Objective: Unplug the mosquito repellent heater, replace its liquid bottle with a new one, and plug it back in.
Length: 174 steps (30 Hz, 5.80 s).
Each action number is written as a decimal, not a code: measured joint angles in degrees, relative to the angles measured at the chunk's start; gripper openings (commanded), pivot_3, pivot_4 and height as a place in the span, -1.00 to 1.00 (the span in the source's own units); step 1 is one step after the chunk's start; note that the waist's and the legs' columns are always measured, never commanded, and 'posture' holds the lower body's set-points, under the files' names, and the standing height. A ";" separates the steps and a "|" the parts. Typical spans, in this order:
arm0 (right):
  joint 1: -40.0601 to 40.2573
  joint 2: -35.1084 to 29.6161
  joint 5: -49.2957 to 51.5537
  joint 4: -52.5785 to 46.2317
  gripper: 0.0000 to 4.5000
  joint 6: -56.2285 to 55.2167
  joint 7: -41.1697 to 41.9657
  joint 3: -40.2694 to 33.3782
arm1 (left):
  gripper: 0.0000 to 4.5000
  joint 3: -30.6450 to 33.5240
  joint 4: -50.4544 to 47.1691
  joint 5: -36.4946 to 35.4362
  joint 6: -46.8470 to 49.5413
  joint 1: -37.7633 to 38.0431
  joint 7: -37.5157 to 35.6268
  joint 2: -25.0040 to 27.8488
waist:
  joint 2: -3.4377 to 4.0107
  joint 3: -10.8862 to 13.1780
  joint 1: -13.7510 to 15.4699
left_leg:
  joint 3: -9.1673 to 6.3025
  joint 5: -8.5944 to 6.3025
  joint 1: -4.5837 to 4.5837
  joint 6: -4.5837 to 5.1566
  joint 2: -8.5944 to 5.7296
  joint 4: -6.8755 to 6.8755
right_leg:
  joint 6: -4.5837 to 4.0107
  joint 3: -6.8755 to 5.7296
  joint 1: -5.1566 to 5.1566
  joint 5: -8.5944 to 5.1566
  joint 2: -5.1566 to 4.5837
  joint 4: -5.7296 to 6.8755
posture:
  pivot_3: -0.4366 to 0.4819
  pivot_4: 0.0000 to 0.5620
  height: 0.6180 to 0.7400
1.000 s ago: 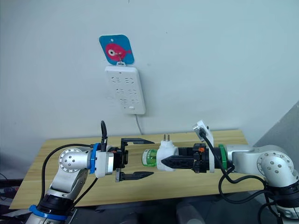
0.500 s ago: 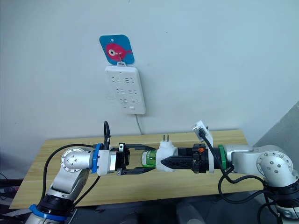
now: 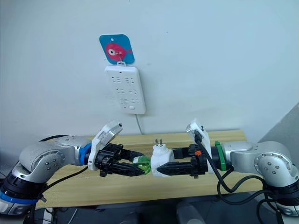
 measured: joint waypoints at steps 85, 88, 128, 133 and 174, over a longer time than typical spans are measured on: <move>7.86 29.93 2.33 5.09 -0.63 -8.82 -27.44 -9.97 | 0.01 5.86 -8.39 18.64 -25.36 14.09 26.93 -29.65 | 0.17 -0.48 -2.17 | 0.09 0.00 -0.07 0.00 -0.09 0.68 | 0.31 0.28 0.22 0.22 -0.01 0.17 | -0.48 -0.83 1.00; 7.86 29.61 2.76 5.09 -0.63 -9.22 -27.87 -9.56 | 0.01 5.86 -8.39 18.72 -25.59 14.27 26.85 -29.65 | 0.18 -0.48 -2.17 | 0.09 0.00 -0.07 0.00 -0.09 0.69 | 0.31 0.28 0.22 0.22 -0.01 0.17 | -0.48 -0.84 1.00; 3.48 28.54 -70.08 55.40 -0.63 -63.47 -14.30 10.20 | 1.00 5.06 -13.95 26.30 -25.49 20.24 15.98 -8.44 | 0.17 -0.41 -1.00 | 0.28 0.00 0.03 -0.01 -0.06 0.49 | 0.29 0.37 0.11 0.23 -0.05 0.13 | -0.28 -0.69 1.00; -3.79 32.98 -76.01 75.27 -0.63 -73.89 -14.60 8.36 | 1.00 5.09 -15.58 27.02 -25.19 20.33 18.38 -8.95 | 0.19 -0.30 -0.49 | 0.25 0.00 0.07 -0.01 -0.07 0.51 | 0.27 0.36 0.19 0.24 -0.05 0.14 | -0.19 -0.69 1.00; 19.06 11.41 -67.85 7.45 0.58 -43.60 17.01 8.79 | 1.00 24.88 9.12 40.04 -36.33 40.90 41.79 -24.94 | -0.72 2.77 4.00 | 0.29 0.02 0.29 -0.05 -0.05 0.32 | -0.17 0.36 0.25 0.00 -0.16 0.11 | -0.24 -0.31 1.00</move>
